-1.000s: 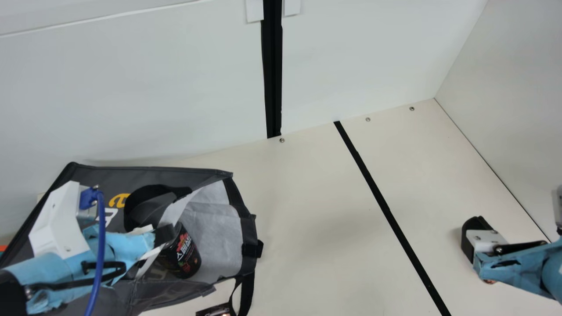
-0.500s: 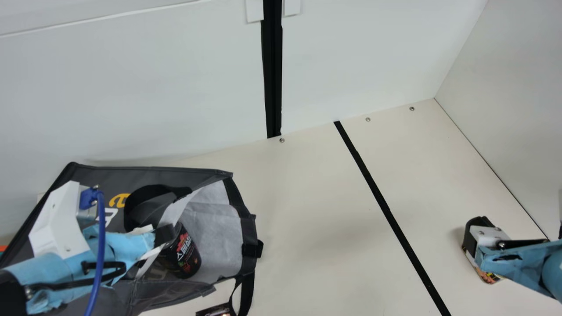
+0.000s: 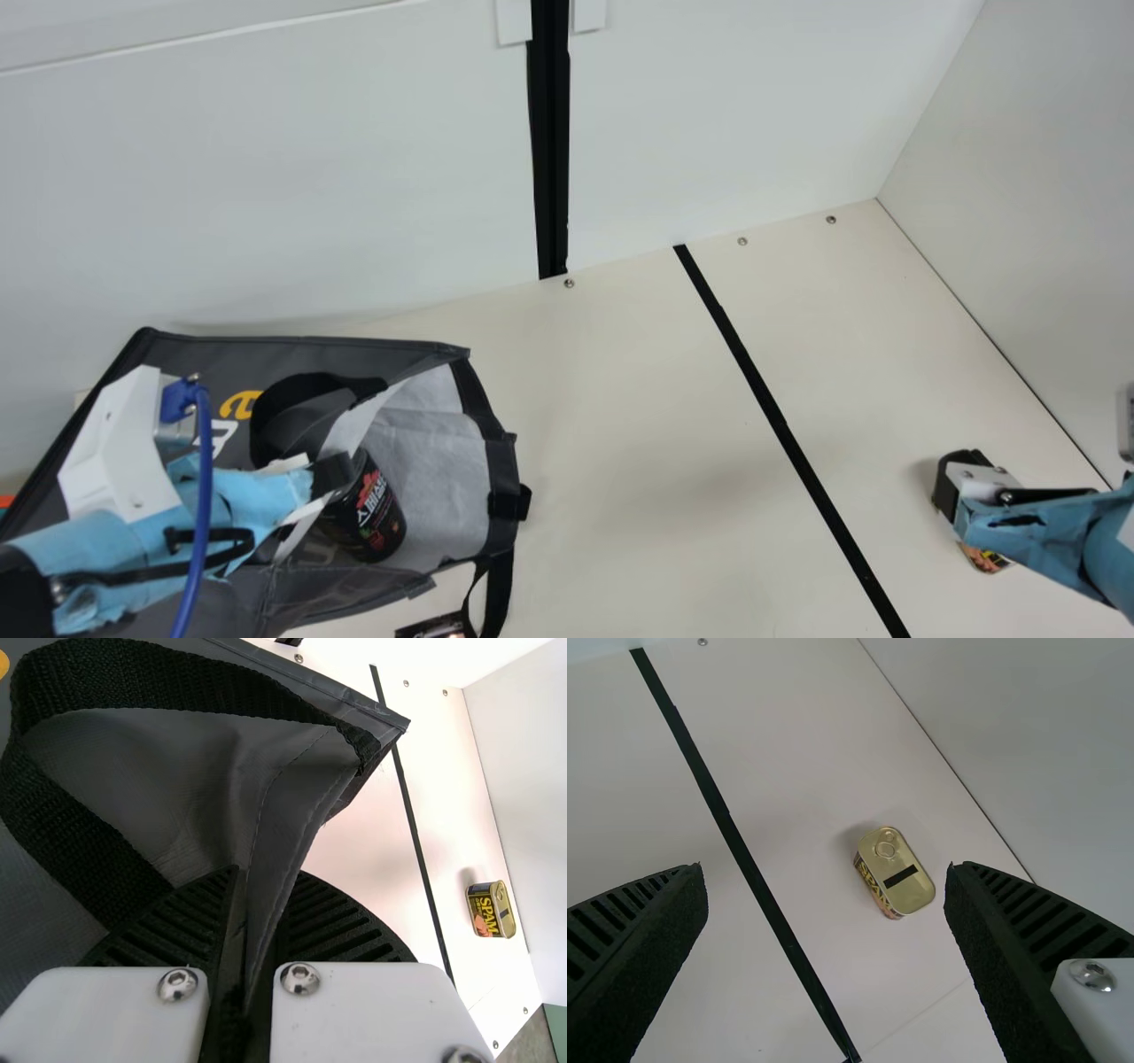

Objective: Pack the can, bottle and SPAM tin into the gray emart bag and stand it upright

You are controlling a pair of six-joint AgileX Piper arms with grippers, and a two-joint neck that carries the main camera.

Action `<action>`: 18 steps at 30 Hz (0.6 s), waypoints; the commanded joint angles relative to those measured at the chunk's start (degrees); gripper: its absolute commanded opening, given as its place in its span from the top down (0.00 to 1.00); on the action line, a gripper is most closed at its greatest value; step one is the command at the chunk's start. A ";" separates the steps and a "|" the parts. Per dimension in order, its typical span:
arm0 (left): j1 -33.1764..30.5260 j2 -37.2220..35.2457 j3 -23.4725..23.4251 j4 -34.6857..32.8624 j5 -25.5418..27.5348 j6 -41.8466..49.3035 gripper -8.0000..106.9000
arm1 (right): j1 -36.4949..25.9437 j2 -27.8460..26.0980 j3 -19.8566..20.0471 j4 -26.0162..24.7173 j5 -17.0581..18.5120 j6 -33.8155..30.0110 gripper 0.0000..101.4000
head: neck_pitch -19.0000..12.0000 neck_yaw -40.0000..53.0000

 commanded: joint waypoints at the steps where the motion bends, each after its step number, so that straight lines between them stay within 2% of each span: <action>1: 0.00 0.00 0.00 0.00 0.00 0.00 1.00 | -0.25 -0.09 0.27 0.05 0.04 -1.48 0.06 | -1.30 -0.05; 18: 0.00 0.00 0.00 0.00 0.00 0.00 1.00 | -1.76 0.89 4.15 1.29 0.04 -11.47 0.06 | -1.30 -0.05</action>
